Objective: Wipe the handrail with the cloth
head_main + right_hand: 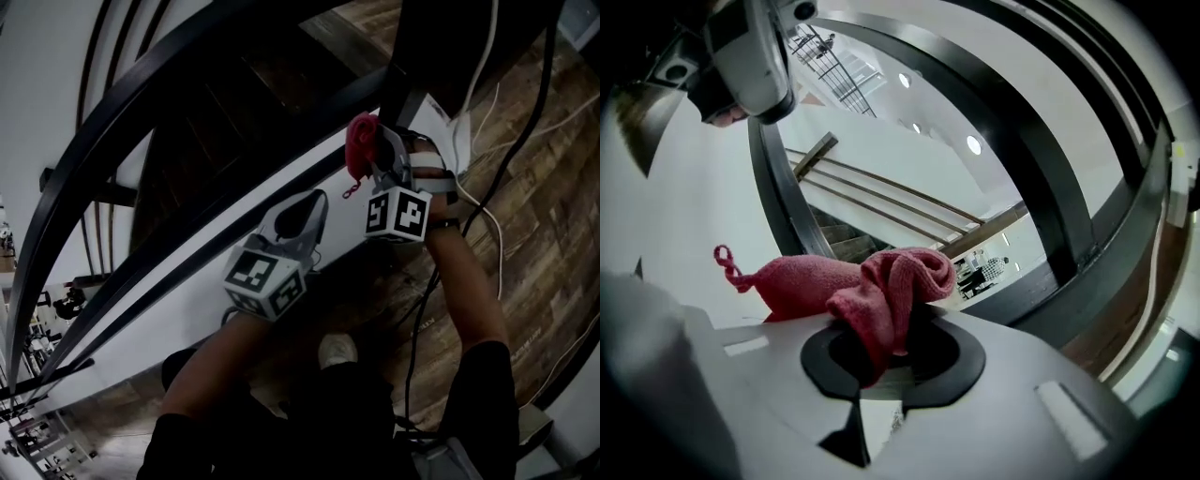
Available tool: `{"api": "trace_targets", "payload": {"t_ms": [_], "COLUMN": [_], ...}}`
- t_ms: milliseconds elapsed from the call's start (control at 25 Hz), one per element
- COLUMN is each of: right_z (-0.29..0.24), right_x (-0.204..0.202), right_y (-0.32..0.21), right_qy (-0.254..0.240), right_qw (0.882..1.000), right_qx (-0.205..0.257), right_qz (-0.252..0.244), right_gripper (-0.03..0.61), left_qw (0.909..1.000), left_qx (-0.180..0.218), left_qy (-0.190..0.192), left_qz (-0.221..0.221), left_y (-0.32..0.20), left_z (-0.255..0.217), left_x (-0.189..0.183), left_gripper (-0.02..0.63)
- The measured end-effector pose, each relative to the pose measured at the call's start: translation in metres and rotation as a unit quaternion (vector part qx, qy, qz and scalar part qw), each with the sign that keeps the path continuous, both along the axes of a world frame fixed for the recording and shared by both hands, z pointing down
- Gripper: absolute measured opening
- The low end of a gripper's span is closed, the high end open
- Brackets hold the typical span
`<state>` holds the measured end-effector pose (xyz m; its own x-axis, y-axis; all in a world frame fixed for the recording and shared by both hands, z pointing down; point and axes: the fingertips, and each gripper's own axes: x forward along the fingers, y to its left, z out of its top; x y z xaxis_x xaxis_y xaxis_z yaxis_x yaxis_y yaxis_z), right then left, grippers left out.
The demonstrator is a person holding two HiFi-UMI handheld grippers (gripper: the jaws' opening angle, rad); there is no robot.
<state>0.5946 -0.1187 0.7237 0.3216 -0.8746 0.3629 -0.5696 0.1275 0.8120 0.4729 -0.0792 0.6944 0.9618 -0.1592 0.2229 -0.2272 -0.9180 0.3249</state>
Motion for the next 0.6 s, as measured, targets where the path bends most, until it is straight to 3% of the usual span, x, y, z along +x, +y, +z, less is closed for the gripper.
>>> {"api": "trace_targets", "payload": {"t_ms": [280,600], "right_z": [0.007,0.007], "right_x": [0.006,0.003], "right_y": [0.007,0.027], "right_qy": [0.009,0.03], "right_qw": [1.0,0.999], "right_qx": [-0.009,-0.033], "right_qz": [0.007,0.012], "right_gripper": [0.048,0.048], "left_qw": [0.9997,0.9988], "left_qx": [0.019,0.032], "left_qy": [-0.011,-0.036], "left_qz": [0.011,-0.007], "left_y": [0.005,0.005], "left_z": [-0.001,0.008], "left_x": [-0.018,-0.042], "left_gripper": [-0.002,-0.002]}}
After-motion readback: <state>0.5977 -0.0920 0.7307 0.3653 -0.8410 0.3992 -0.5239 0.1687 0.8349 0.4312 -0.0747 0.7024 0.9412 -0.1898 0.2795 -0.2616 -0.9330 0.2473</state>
